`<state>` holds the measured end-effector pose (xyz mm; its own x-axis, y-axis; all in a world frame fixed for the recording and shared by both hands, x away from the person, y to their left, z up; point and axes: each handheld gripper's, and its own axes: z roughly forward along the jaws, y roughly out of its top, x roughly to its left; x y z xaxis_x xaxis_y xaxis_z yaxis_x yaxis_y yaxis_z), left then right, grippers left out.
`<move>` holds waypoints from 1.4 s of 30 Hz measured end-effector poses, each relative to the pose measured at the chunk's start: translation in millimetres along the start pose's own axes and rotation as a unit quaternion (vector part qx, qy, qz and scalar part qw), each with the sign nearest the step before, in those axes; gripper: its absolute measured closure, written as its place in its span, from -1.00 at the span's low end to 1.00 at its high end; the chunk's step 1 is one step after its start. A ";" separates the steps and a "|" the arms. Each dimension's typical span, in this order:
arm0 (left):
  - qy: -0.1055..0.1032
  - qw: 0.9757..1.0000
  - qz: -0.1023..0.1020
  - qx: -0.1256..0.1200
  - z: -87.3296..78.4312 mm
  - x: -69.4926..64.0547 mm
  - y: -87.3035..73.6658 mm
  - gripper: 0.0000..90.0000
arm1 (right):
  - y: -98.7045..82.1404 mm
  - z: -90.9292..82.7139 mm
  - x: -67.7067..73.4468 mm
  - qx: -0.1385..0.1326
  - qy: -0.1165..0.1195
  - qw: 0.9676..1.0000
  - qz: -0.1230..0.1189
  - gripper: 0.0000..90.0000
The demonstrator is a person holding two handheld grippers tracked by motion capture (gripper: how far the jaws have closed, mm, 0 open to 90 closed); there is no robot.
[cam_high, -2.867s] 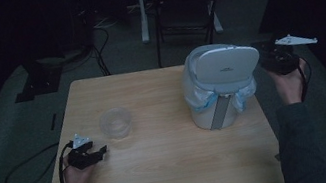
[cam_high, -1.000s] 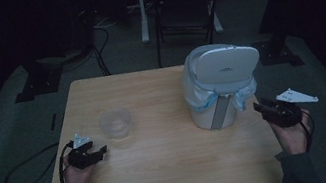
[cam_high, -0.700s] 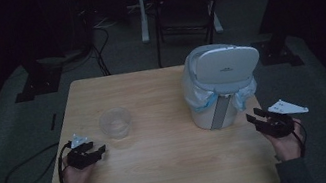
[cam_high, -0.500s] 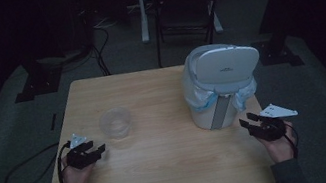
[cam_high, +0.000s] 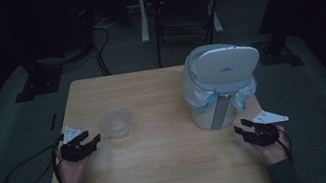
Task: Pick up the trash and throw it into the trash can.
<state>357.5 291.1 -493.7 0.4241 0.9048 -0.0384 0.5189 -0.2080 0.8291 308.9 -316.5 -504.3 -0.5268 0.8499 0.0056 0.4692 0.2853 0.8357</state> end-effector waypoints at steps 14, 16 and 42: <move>0.014 0.999 0.028 0.022 38.8 0.6 43.4 0.12 | -11.1 19.0 3.4 0.018 0.005 1.000 -0.012 0.19; 0.015 0.999 0.020 0.030 48.4 3.6 45.8 0.18 | -11.9 20.8 3.6 0.020 0.004 1.000 -0.013 0.19; 0.005 0.997 0.020 0.073 61.3 23.5 28.6 0.60 | -15.2 26.9 6.6 0.034 0.004 0.999 -0.021 0.18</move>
<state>427.9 283.6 -505.1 0.4392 0.8984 -0.0009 0.6052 -0.2951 0.7393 317.4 -303.2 -531.8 -0.5529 0.8329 -0.0232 0.4939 0.3500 0.7959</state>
